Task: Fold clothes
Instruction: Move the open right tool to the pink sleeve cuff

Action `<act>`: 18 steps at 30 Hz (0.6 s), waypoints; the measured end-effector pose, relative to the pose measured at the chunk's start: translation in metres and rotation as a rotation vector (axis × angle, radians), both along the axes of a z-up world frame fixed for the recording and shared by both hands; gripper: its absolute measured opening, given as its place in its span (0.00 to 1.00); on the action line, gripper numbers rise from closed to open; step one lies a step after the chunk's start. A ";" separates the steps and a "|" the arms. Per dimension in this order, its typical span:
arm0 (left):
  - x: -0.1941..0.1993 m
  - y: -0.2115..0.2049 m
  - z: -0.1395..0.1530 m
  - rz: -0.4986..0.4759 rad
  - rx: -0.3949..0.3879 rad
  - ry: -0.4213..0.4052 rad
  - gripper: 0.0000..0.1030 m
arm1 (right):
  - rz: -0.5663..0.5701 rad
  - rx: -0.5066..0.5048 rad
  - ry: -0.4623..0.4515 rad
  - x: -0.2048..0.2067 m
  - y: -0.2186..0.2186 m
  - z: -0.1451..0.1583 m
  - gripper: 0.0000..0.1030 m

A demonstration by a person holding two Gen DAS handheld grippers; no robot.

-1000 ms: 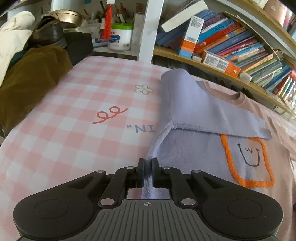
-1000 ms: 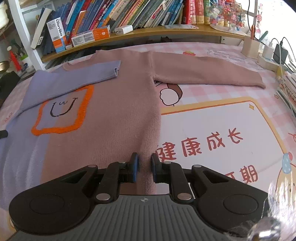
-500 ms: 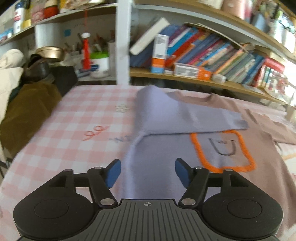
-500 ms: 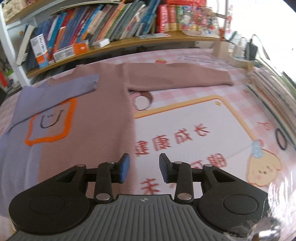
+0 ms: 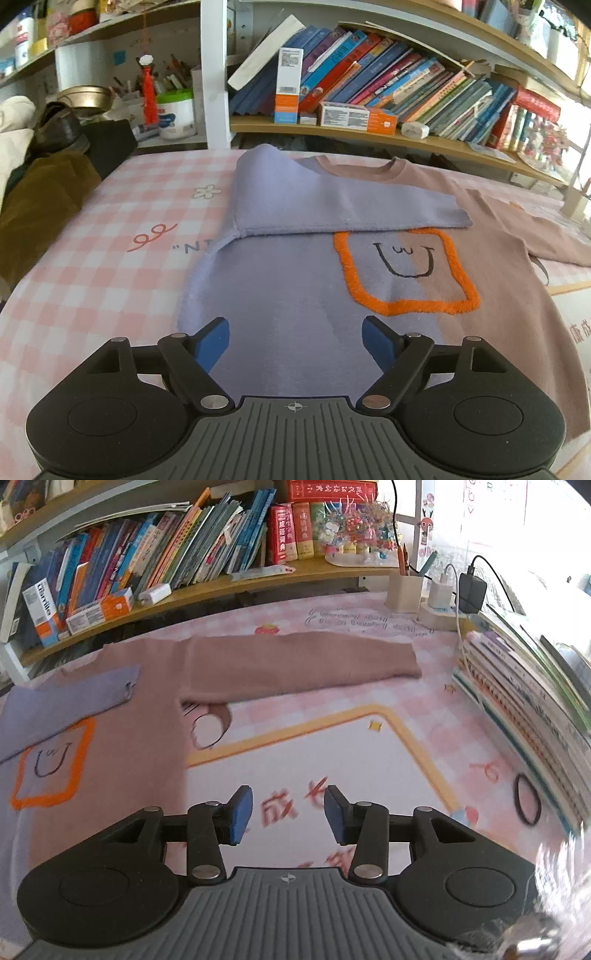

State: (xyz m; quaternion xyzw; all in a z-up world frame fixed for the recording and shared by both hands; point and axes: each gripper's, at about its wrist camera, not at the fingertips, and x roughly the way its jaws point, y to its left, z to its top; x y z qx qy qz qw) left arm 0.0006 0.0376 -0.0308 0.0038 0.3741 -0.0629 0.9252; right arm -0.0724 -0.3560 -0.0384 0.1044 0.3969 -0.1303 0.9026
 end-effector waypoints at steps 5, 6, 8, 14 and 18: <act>-0.003 -0.029 0.001 0.067 0.026 0.010 0.81 | 0.030 0.018 0.004 0.014 -0.038 -0.006 0.44; -0.004 -0.037 0.002 0.073 0.033 0.010 0.81 | 0.036 0.023 0.001 0.018 -0.048 -0.007 0.46; -0.008 -0.053 0.001 0.087 0.048 0.010 0.85 | 0.044 0.030 -0.003 0.025 -0.066 -0.010 0.47; -0.026 -0.099 -0.003 0.129 0.100 0.018 0.86 | 0.076 0.044 -0.010 0.051 -0.124 -0.016 0.53; -0.039 -0.116 -0.006 0.168 0.136 0.043 0.86 | 0.096 0.052 -0.014 0.071 -0.155 -0.020 0.56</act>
